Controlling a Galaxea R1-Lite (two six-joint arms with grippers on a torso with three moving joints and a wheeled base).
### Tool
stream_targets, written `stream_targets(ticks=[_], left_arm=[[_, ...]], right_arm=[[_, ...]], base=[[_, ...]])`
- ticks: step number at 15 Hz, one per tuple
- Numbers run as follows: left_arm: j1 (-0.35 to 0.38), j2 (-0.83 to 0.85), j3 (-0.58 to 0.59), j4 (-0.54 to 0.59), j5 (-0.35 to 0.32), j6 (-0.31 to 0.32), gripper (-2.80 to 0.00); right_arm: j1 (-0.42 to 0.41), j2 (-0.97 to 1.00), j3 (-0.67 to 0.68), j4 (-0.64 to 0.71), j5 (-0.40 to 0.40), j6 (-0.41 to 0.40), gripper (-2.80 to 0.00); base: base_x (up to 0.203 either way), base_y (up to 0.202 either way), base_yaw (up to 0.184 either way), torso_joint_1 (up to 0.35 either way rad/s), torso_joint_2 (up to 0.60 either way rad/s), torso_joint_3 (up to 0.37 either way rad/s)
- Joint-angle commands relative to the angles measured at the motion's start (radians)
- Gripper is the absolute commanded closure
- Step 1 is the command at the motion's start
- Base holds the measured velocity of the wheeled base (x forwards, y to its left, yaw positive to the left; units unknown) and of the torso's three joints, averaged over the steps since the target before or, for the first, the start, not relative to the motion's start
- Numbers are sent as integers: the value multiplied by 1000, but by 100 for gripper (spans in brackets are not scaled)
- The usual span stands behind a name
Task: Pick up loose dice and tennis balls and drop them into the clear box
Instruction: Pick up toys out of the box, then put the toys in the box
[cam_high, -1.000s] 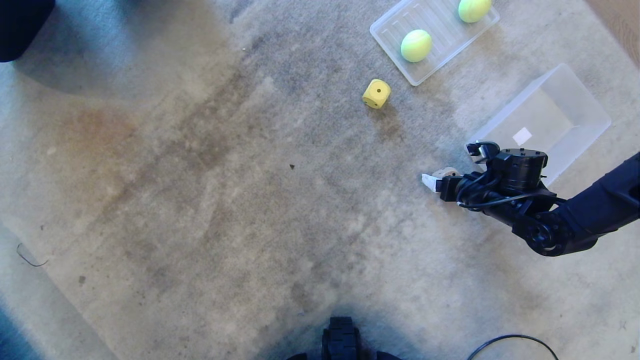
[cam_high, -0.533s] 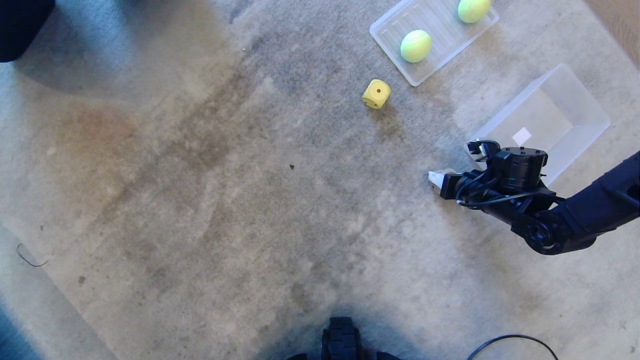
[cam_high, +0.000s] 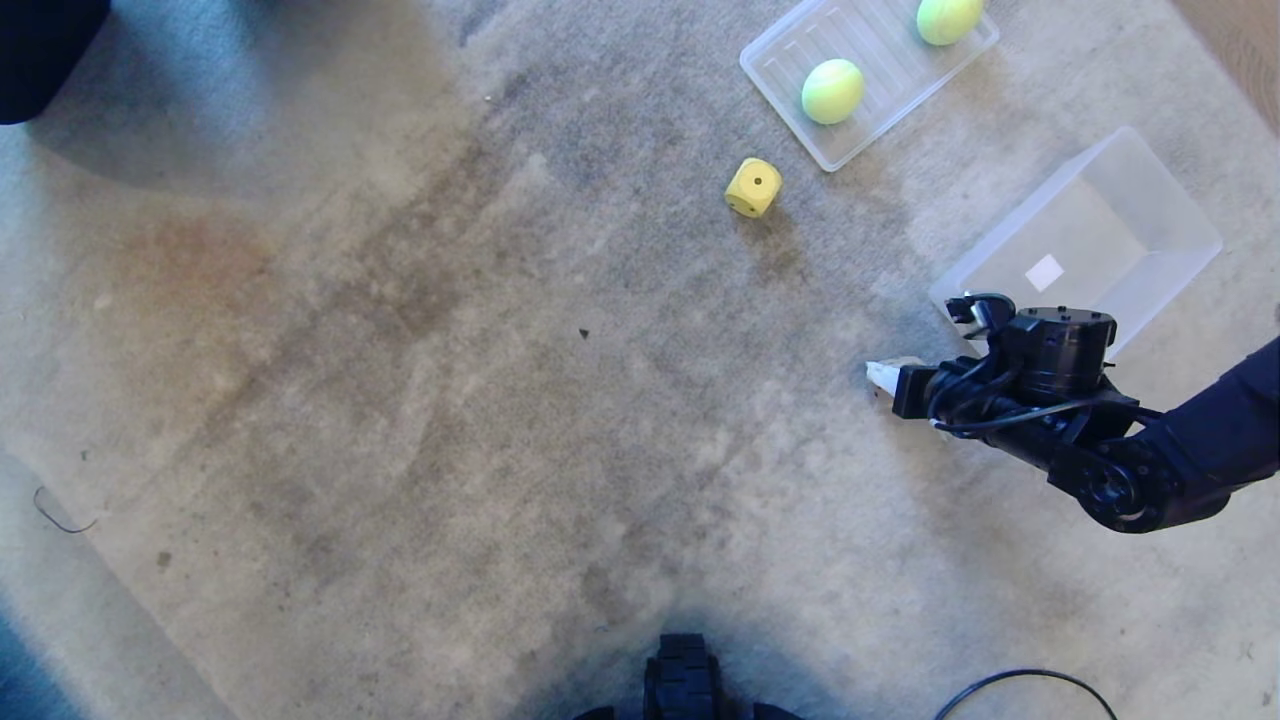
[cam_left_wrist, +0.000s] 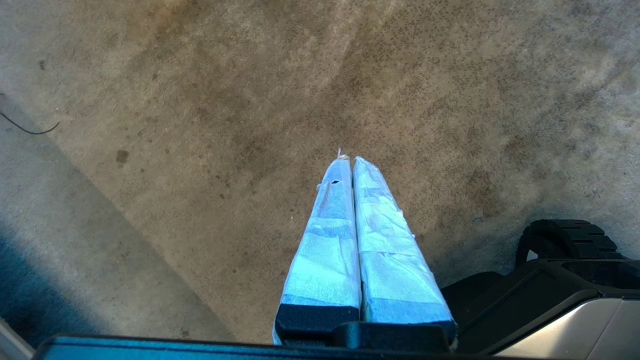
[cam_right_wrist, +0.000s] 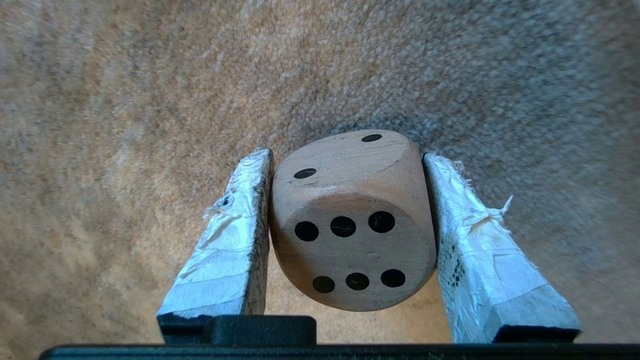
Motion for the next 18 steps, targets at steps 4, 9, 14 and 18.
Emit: stream_targets(ticks=[4, 9, 14, 18], left_arm=[[1, 0, 0, 0, 0, 0, 0], [1, 0, 0, 0, 0, 0, 0], [1, 0, 0, 0, 0, 0, 0], [1, 0, 0, 0, 0, 0, 0]], right_arm=[[-83, -201, 57, 4, 0, 2, 0], [-194, -310, 55, 19, 2, 23, 0], [-271, -281, 38, 10, 5, 44, 0], [-272, -258, 34, 6, 14, 66, 0]], base=[[0, 0, 0, 0, 0, 0], [0, 0, 0, 0, 0, 0], [0, 0, 0, 0, 0, 0], [0, 0, 0, 0, 0, 0]])
